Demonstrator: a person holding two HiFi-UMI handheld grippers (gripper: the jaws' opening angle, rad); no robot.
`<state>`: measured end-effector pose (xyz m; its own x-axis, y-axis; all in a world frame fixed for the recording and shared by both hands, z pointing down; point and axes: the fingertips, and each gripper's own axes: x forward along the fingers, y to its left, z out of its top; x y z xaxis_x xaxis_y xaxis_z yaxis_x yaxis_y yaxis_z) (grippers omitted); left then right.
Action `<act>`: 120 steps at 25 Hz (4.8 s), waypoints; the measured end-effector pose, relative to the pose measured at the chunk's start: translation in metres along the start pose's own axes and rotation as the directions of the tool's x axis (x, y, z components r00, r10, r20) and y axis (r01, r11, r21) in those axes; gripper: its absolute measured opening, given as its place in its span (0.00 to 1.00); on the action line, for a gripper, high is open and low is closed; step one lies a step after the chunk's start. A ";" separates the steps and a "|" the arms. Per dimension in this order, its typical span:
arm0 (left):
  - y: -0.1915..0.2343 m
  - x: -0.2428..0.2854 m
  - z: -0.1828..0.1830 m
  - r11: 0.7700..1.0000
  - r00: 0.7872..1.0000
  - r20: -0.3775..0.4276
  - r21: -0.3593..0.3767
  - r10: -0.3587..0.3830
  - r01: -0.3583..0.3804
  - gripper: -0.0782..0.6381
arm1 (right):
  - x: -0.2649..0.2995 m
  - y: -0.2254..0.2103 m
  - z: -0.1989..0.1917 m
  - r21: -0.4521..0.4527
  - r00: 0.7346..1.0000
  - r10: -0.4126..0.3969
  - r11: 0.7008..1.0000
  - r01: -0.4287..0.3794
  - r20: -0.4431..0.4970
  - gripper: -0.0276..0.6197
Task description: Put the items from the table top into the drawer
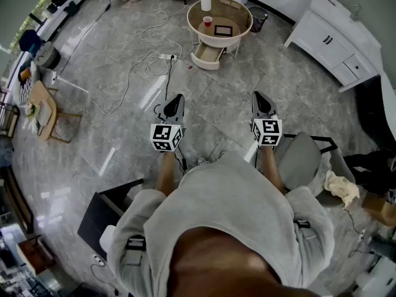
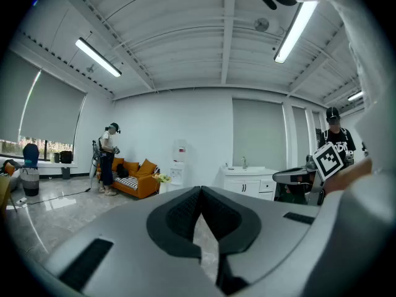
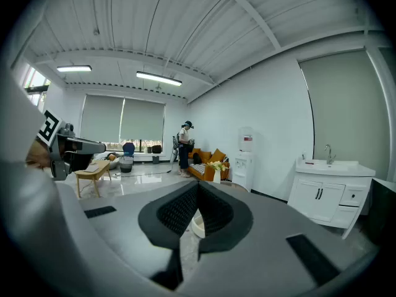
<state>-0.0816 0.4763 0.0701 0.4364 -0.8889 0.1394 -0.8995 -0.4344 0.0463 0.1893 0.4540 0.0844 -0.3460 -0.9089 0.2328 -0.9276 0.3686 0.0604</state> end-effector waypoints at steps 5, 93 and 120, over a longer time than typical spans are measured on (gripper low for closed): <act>-0.002 0.005 0.000 1.000 1.000 -0.005 0.002 0.001 -0.001 0.13 | 0.002 -0.005 -0.001 0.000 1.000 0.000 1.000 0.000 -0.002 0.08; 0.231 0.429 0.026 0.986 0.987 -0.037 -0.065 -0.154 0.151 0.13 | 0.429 -0.118 0.071 0.010 0.996 -0.064 0.998 0.064 -0.064 0.08; 0.268 0.577 0.024 0.998 0.981 -0.196 -0.058 0.004 -0.015 0.13 | 0.620 -0.198 0.050 0.112 0.976 0.168 0.982 -0.154 -0.137 0.08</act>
<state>-0.0700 -0.1564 0.1387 0.4210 -0.8448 0.3304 -0.9057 -0.4118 0.1012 0.1510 -0.1921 0.1680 -0.4747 -0.7985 0.3702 -0.8733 0.4796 -0.0855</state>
